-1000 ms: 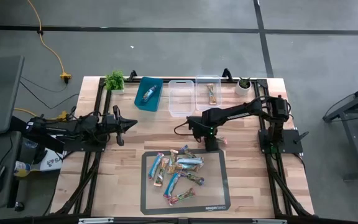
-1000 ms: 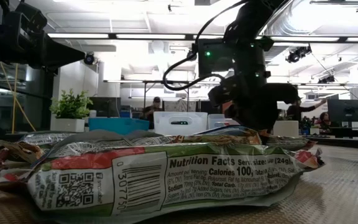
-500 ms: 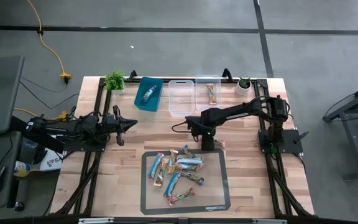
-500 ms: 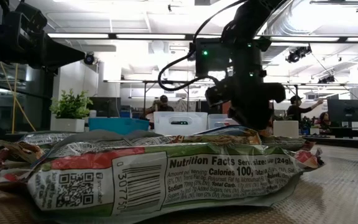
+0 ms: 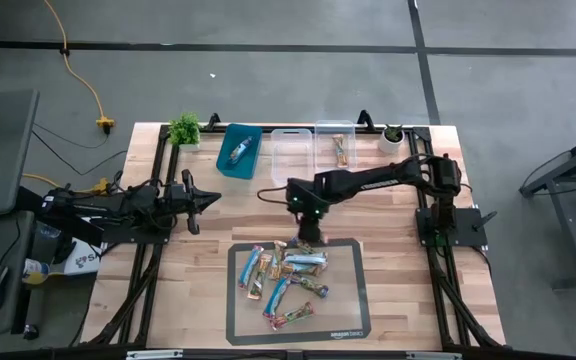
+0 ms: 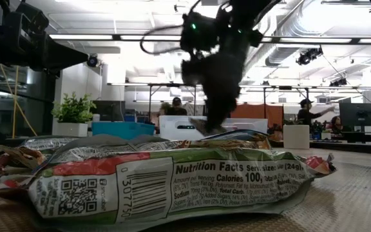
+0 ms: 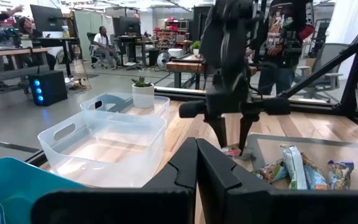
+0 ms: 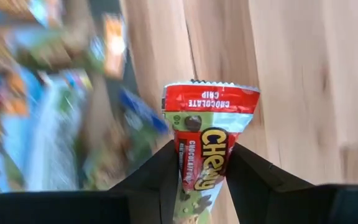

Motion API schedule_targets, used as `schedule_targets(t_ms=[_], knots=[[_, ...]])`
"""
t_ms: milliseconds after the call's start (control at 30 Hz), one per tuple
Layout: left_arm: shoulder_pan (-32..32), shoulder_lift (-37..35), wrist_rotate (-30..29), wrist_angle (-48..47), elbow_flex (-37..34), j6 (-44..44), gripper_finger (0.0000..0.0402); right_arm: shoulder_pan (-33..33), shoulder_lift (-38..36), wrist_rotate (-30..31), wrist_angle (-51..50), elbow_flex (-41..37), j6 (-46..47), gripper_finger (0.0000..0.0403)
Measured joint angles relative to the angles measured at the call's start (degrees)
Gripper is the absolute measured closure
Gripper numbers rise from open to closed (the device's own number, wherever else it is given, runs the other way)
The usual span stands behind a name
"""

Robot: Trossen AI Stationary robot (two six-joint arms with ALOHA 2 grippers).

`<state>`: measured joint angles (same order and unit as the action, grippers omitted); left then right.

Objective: Pick and place Granola Bars by type
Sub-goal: Put the red granola bar into the left transparent bin

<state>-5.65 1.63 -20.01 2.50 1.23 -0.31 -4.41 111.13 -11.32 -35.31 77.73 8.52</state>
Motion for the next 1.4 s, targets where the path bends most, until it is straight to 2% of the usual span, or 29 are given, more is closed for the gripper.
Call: schedule_targets(t_ms=[233,700,833,1033,1233,1400], knots=[[0.0,0.0,0.0,0.0,0.0,0.0,0.0401,0.0,0.0,1.6,6.0,6.8,0.6,0.0295],[0.0,0.0,0.0,0.0,0.0,0.0,0.0401,0.0,-0.2,8.8,21.4,15.7,1.6,0.0344],[0.0,0.0,0.0,0.0,0.0,0.0,0.0401,-0.1,-0.2,14.2,22.3,16.9,1.4,0.0345],[0.0,0.0,0.0,0.0,0.0,0.0,0.0401,-0.7,-0.3,27.5,21.8,18.4,3.7,0.0346],[0.0,0.0,0.0,0.0,0.0,0.0,0.0401,-3.6,-0.3,40.1,17.1,19.5,13.7,0.0346],[0.0,0.0,0.0,0.0,0.0,0.0,0.0401,-7.6,-0.3,42.1,7.2,19.4,27.5,0.0346]])
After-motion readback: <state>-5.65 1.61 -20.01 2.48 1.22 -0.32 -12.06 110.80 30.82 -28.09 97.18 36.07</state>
